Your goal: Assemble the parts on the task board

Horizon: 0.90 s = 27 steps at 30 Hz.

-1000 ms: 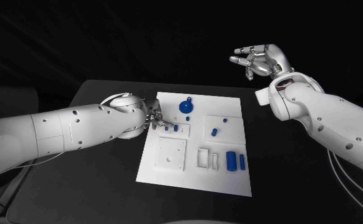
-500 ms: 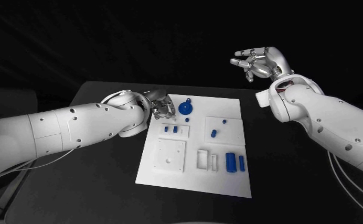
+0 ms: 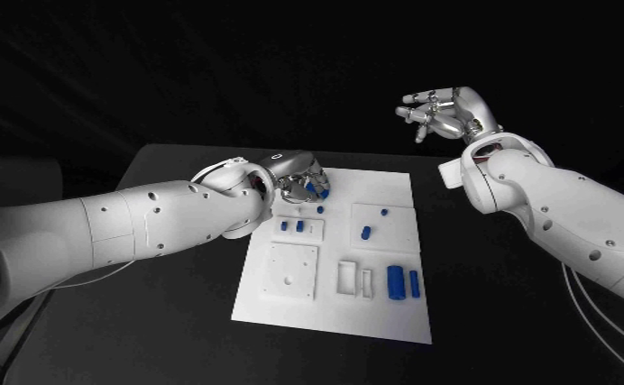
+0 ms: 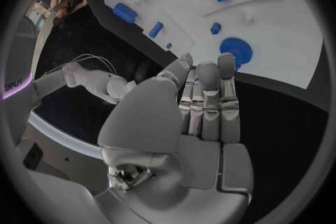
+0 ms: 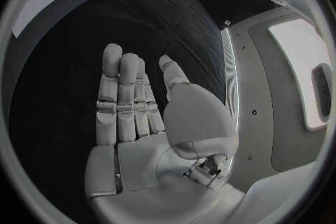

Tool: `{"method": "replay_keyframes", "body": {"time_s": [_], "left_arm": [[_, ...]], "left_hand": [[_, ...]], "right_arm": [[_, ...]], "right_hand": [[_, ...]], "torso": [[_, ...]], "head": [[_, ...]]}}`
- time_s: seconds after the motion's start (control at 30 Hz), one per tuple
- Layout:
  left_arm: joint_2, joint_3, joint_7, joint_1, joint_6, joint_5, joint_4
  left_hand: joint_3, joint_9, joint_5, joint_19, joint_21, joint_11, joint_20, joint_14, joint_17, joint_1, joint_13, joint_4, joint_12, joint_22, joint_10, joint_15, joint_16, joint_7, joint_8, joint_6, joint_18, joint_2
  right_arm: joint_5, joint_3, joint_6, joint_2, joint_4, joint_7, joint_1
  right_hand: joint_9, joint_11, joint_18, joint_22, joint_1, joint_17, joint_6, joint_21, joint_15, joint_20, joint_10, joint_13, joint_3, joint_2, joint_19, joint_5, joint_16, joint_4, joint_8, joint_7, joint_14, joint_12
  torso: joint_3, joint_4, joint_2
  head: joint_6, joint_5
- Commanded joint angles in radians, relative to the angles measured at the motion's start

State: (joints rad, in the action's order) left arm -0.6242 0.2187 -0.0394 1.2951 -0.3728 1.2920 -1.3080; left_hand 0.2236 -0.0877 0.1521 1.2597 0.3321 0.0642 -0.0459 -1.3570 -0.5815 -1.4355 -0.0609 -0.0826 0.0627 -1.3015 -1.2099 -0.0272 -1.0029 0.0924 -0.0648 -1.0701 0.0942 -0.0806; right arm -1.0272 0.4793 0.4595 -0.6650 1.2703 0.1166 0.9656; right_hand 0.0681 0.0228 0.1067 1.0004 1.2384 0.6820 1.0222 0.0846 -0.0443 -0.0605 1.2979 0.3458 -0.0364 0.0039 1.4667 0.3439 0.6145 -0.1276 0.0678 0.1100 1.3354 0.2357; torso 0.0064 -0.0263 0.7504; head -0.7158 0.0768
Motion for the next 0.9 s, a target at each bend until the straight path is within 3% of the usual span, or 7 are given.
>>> {"method": "replay_keyframes", "body": {"time_s": [0.03, 0.17, 0.27, 0.3, 0.9], "left_arm": [[0.019, 0.004, -0.038, -0.003, 0.014, 0.120, 0.018], [0.038, 0.008, -0.011, -0.009, 0.053, 0.180, 0.040], [0.051, 0.010, -0.002, -0.015, 0.075, 0.212, 0.057], [0.055, 0.010, 0.000, -0.018, 0.083, 0.224, 0.064], [0.095, 0.011, 0.032, -0.034, 0.133, 0.286, 0.120]], "left_hand": [[0.008, 0.020, 0.007, 0.024, 0.014, 0.000, -0.006, -0.034, -0.011, 0.009, 0.002, -0.007, -0.005, -0.015, 0.015, -0.007, -0.034, -0.005, 0.001, 0.002, 0.016, -0.017], [0.005, 0.022, 0.003, 0.042, 0.024, 0.004, -0.006, -0.052, -0.019, 0.020, 0.002, -0.005, -0.004, -0.022, 0.058, -0.009, -0.063, -0.009, 0.002, 0.022, 0.019, -0.030], [-0.001, 0.022, 0.004, 0.057, 0.031, 0.008, -0.006, -0.061, -0.018, 0.017, 0.002, -0.007, -0.004, -0.023, 0.089, -0.010, -0.079, -0.008, 0.002, 0.024, 0.025, -0.033], [-0.004, 0.022, 0.004, 0.061, 0.033, 0.007, -0.006, -0.064, -0.014, 0.016, 0.002, -0.007, -0.004, -0.024, 0.091, -0.012, -0.082, -0.007, 0.002, 0.024, 0.027, -0.032], [0.004, 0.023, 0.029, 0.062, 0.044, 0.010, -0.002, -0.065, 0.005, 0.013, 0.002, -0.007, -0.004, -0.025, 0.099, -0.008, -0.096, -0.001, 0.002, 0.030, 0.033, -0.022]], "right_arm": [[0.010, 0.000, -0.015, 0.002, -0.001, 0.013, 0.000], [0.012, 0.000, -0.014, 0.003, -0.001, 0.015, 0.000], [0.013, 0.000, -0.013, 0.004, -0.002, 0.015, 0.000], [0.014, 0.000, -0.013, 0.005, -0.001, 0.015, 0.000], [0.014, 0.000, -0.012, 0.009, 0.000, 0.016, 0.000]], "right_hand": [[-0.001, 0.003, 0.003, -0.079, -0.009, -0.029, 0.000, -0.019, 0.012, 0.008, 0.024, -0.114, 0.015, 0.000, 0.014, 0.002, -0.030, 0.000, -0.004, 0.010, 0.001, -0.081], [-0.002, 0.007, 0.001, -0.148, -0.013, -0.036, -0.002, -0.014, 0.012, 0.008, 0.045, -0.182, 0.022, -0.005, 0.024, 0.000, -0.032, 0.000, -0.004, 0.011, 0.000, -0.102], [-0.002, 0.007, 0.001, -0.148, -0.013, -0.036, -0.002, -0.014, 0.012, 0.008, 0.045, -0.182, 0.022, -0.005, 0.024, 0.000, -0.032, 0.000, -0.004, 0.011, 0.000, -0.102], [-0.002, 0.009, -0.001, -0.201, -0.014, -0.039, -0.001, -0.005, 0.011, 0.007, 0.046, -0.210, 0.025, -0.008, 0.031, 0.000, -0.030, 0.002, -0.005, 0.010, 0.000, -0.097], [-0.002, 0.011, 0.000, -0.217, -0.014, -0.041, -0.002, -0.001, 0.013, 0.008, 0.037, -0.218, 0.025, -0.009, 0.031, 0.000, -0.030, 0.004, -0.005, 0.011, -0.001, -0.100]], "torso": [[-0.0003, -0.0003, 0.000], [-0.0004, -0.0002, 0.000], [-0.0005, -0.0006, 0.000], [-0.0006, -0.0008, 0.000], [-0.0016, -0.0015, 0.000]], "head": [[0.002, -0.002], [0.002, -0.003], [0.001, -0.002], [0.002, -0.003], [0.002, -0.004]]}}
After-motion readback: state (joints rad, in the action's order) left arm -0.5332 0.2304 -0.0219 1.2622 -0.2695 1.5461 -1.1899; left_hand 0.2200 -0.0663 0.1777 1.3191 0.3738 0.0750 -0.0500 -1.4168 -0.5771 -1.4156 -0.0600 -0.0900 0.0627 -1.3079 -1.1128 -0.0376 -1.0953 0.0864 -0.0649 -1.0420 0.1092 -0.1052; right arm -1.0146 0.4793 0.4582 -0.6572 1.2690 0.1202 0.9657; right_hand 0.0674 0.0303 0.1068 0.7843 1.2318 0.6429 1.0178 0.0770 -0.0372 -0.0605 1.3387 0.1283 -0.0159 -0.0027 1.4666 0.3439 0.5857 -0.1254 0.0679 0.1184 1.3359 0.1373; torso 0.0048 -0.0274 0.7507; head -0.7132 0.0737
